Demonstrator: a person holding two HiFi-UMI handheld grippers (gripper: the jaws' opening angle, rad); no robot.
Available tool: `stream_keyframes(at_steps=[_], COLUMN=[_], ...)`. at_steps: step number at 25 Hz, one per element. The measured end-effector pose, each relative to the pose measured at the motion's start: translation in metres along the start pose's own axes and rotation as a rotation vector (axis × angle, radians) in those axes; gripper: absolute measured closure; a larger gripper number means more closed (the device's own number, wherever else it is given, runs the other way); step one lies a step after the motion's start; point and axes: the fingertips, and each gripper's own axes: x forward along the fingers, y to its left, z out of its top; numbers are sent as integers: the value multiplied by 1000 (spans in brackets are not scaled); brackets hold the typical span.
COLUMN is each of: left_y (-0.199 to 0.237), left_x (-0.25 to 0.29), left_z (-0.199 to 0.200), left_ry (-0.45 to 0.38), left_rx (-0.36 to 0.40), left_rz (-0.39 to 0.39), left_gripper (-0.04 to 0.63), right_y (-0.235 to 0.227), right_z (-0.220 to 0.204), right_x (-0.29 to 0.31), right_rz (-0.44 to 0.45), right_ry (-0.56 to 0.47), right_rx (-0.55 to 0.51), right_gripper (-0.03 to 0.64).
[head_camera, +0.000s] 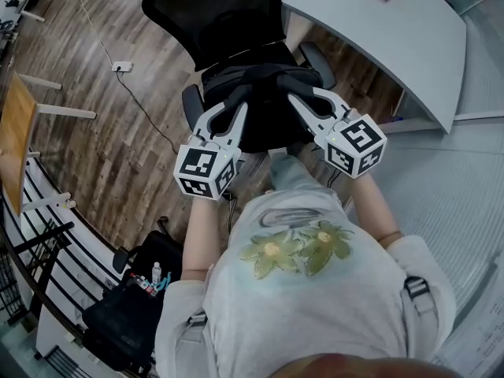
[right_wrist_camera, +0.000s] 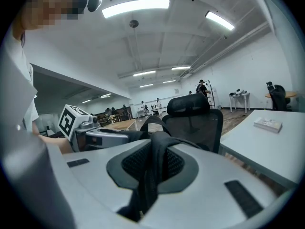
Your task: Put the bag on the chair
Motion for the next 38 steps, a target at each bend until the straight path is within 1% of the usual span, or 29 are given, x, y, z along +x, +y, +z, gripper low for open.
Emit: stream_keyframes(at_steps=[13, 19, 23, 32, 38], left_y=[55, 73, 77, 95, 114], left_x=[74, 100, 112, 137, 149], left_z=[54, 66, 76, 99, 103], left_ry=[-37, -48, -58, -57, -51], left_rx=[3, -10, -14, 14, 9], left_rz=[35, 58, 67, 83, 90], left_gripper=[537, 537, 535, 535, 535], right_y=[-70, -96, -108, -136, -146], right_z=[53, 65, 72, 95, 99], right_x=[59, 80, 85, 108, 128], right_rz=[17, 36, 49, 69, 70], right_ry=[-13, -10, -20, -47, -42], right_rx=[-50, -57, -64, -84, -91], right_gripper=[571, 569, 569, 568, 568])
